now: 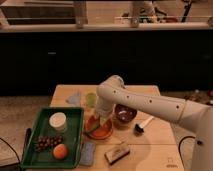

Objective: Place pepper in red bowl

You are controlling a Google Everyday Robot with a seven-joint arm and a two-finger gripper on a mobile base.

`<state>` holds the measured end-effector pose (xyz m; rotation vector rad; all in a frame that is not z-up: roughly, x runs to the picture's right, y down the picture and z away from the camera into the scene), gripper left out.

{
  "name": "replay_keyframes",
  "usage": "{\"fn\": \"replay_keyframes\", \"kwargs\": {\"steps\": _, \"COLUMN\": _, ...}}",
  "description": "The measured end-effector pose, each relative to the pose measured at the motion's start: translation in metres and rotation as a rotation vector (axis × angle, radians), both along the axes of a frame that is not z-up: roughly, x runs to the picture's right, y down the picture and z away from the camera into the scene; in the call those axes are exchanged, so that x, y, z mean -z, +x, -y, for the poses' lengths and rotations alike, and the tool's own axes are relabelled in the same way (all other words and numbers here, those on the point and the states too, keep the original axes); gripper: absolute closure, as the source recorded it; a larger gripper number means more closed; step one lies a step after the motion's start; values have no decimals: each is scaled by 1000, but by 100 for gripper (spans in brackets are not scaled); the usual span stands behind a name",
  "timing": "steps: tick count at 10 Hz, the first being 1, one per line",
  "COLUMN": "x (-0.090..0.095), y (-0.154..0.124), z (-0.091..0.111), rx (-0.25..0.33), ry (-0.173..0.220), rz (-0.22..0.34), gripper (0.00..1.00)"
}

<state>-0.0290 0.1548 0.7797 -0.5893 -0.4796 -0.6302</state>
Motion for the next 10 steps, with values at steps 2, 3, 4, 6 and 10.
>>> {"fn": "replay_keyframes", "kwargs": {"steps": 2, "x": 2, "y": 2, "z": 5, "rx": -1, "ry": 6, "rz": -3, "gripper": 20}}
{"fn": "replay_keyframes", "kwargs": {"steps": 3, "x": 3, "y": 3, "z": 7, "rx": 0, "ry": 10, "rz": -6, "gripper": 20}}
{"fn": "replay_keyframes", "kwargs": {"steps": 4, "x": 6, "y": 4, "z": 11, "rx": -2, "ry": 17, "rz": -7, "gripper": 20}}
{"fn": "replay_keyframes", "kwargs": {"steps": 6, "x": 17, "y": 6, "z": 23, "rx": -11, "ry": 48, "rz": -14, "gripper": 20}}
{"fn": "replay_keyframes", "kwargs": {"steps": 10, "x": 29, "y": 12, "z": 41, "rx": -22, "ry": 99, "rz": -51, "gripper": 20}}
